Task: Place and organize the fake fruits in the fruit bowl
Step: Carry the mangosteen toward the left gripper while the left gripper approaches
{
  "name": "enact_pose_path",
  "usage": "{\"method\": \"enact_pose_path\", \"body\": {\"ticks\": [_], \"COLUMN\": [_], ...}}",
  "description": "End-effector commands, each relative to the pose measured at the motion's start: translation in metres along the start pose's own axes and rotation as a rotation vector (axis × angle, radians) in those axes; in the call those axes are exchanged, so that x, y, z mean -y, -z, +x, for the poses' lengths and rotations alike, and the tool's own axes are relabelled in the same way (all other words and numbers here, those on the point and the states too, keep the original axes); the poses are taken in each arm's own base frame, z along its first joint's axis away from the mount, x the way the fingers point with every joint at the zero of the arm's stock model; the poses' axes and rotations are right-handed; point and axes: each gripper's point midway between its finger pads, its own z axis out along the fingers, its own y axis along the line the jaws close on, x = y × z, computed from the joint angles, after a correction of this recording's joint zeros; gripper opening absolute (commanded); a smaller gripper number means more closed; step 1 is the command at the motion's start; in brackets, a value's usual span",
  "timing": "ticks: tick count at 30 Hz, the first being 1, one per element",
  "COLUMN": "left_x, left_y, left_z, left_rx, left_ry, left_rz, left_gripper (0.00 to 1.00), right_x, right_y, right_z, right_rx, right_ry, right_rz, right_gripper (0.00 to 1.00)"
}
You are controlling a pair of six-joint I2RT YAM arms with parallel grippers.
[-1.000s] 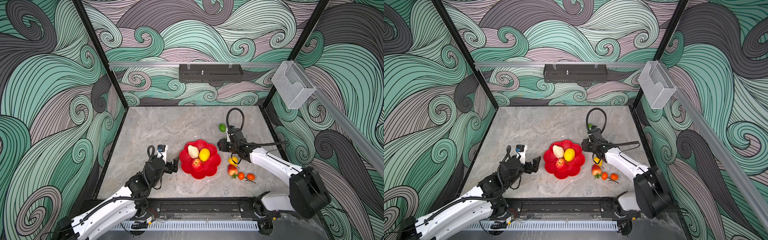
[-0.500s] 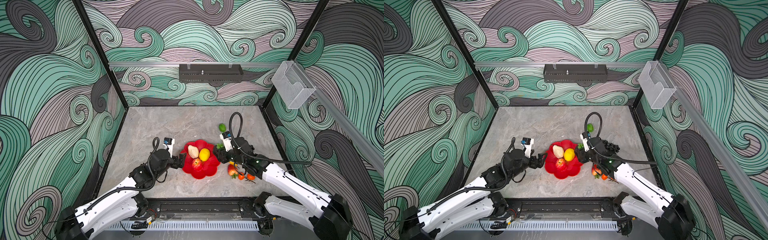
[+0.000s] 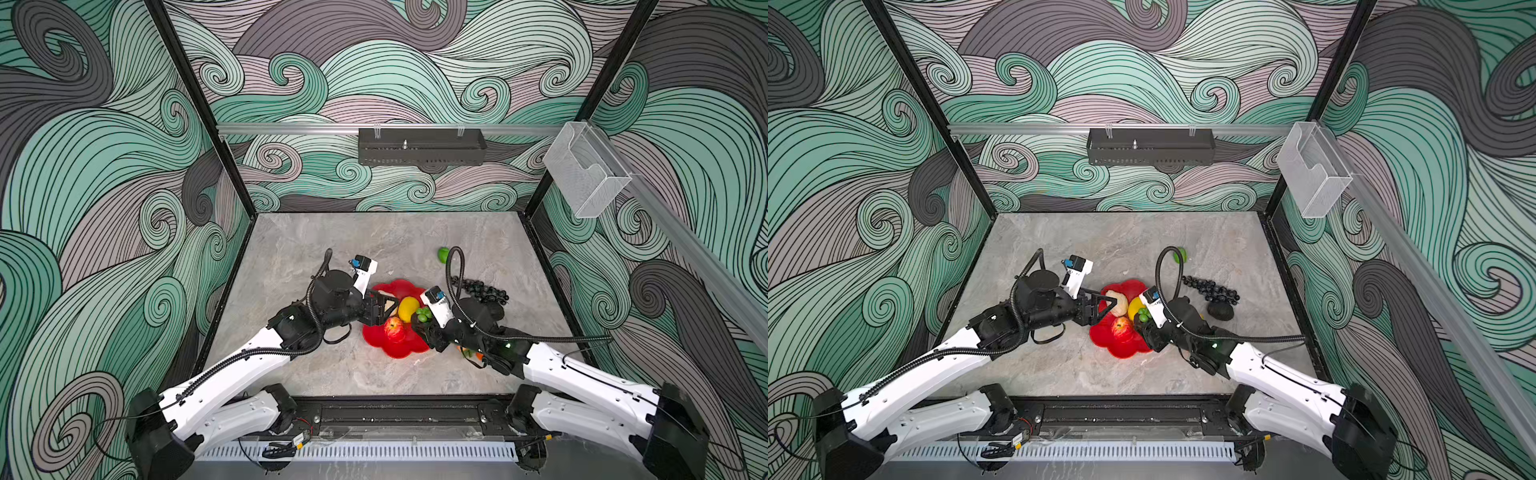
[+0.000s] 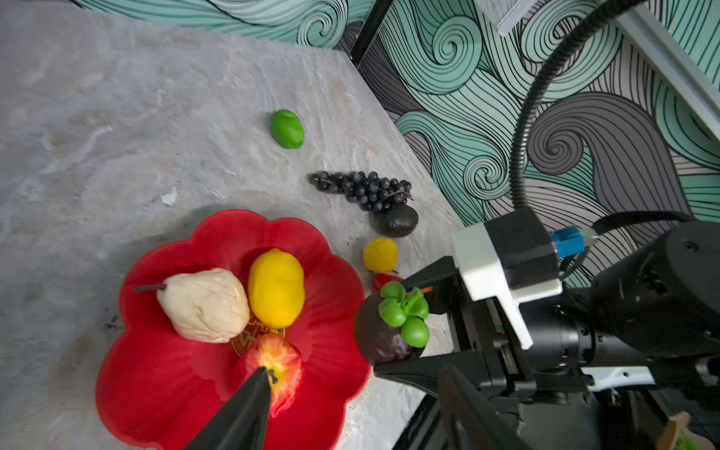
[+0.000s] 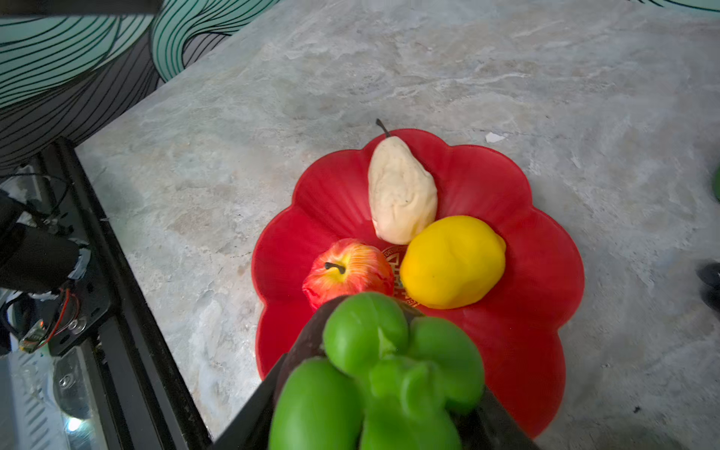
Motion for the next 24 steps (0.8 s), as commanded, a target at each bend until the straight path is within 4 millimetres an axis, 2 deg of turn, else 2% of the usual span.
{"method": "enact_pose_path", "body": {"ticks": [1, 10, 15, 24], "left_x": [0.017, 0.021, 0.028, 0.037], "left_y": [-0.001, -0.011, -0.013, -0.022], "left_z": [-0.001, 0.010, 0.013, 0.032], "left_rx": [-0.048, -0.126, -0.145, -0.214], "left_ry": [0.019, 0.033, 0.025, -0.038], "left_rz": [0.082, 0.115, 0.143, 0.203], "left_gripper": [0.63, 0.46, 0.43, 0.41], "right_x": [-0.015, -0.037, -0.044, -0.058], "right_y": [0.003, -0.002, -0.008, -0.011], "right_z": [-0.018, -0.018, -0.017, -0.026], "right_rx": [0.094, 0.097, 0.084, 0.102], "right_ry": [0.071, 0.154, 0.170, 0.153], "right_rz": [-0.039, -0.085, -0.100, -0.158], "right_gripper": [0.54, 0.54, 0.53, 0.53]}}
